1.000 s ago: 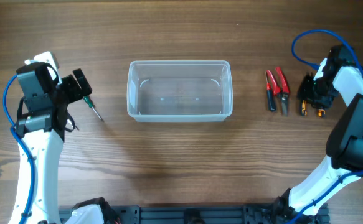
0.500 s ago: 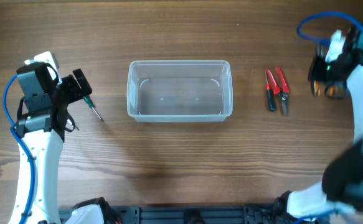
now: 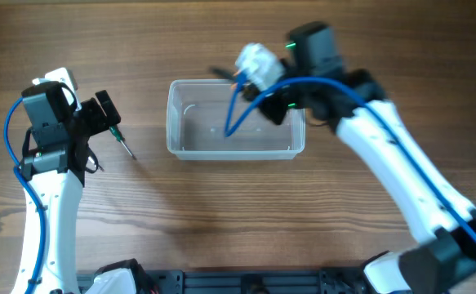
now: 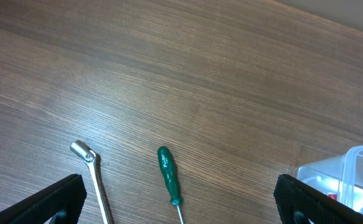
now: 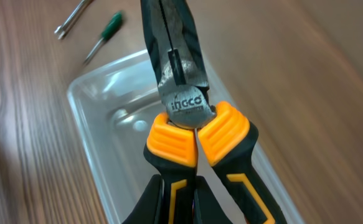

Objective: Pack container
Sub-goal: 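Carry the pliers into the clear container and release, then return the right gripper and grasp the red pruning shears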

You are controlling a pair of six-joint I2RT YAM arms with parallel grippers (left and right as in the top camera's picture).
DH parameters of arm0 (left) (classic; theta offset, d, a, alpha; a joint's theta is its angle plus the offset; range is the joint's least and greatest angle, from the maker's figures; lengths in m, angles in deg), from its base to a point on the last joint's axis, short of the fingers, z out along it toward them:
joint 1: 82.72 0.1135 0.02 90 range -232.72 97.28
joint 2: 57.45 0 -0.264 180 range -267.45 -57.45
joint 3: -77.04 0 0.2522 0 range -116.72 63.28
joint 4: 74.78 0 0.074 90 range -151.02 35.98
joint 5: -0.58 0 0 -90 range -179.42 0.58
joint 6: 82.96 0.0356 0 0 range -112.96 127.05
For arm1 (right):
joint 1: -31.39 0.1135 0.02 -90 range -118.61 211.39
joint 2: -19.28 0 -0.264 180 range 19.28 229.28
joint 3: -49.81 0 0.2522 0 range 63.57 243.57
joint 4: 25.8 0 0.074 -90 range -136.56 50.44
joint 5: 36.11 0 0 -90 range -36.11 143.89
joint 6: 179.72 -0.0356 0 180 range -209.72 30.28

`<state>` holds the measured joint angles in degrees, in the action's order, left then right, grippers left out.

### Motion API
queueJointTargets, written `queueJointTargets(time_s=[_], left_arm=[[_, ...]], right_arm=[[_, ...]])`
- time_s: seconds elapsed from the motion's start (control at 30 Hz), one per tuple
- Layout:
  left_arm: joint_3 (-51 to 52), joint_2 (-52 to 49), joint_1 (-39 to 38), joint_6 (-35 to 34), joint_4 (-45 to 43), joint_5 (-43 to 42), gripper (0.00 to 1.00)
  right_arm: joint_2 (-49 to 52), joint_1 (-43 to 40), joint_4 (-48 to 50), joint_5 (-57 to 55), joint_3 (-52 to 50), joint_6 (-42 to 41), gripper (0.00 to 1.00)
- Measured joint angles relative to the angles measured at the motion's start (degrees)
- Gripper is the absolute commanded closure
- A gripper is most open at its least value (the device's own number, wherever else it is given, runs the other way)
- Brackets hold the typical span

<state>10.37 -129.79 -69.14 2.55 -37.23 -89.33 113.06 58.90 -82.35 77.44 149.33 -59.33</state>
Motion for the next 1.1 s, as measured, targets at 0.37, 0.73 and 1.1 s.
queueJointTargets(time_s=[0.37,0.73,1.1], left_arm=[[0.0,0.0,0.0,0.2,0.0,0.0,0.0],[0.0,0.0,0.0,0.4,0.0,0.0,0.0],[0.0,0.0,0.0,0.4,0.0,0.0,0.0]], right_arm=[[26.6,6.8,8.7,-9.5,-0.5,3.4,0.96],[27.5,6.8,14.7,-12.4,-0.5,4.2,0.5],[10.8,5.2,12.9,-21.3,-0.6,-2.3,0.32]])
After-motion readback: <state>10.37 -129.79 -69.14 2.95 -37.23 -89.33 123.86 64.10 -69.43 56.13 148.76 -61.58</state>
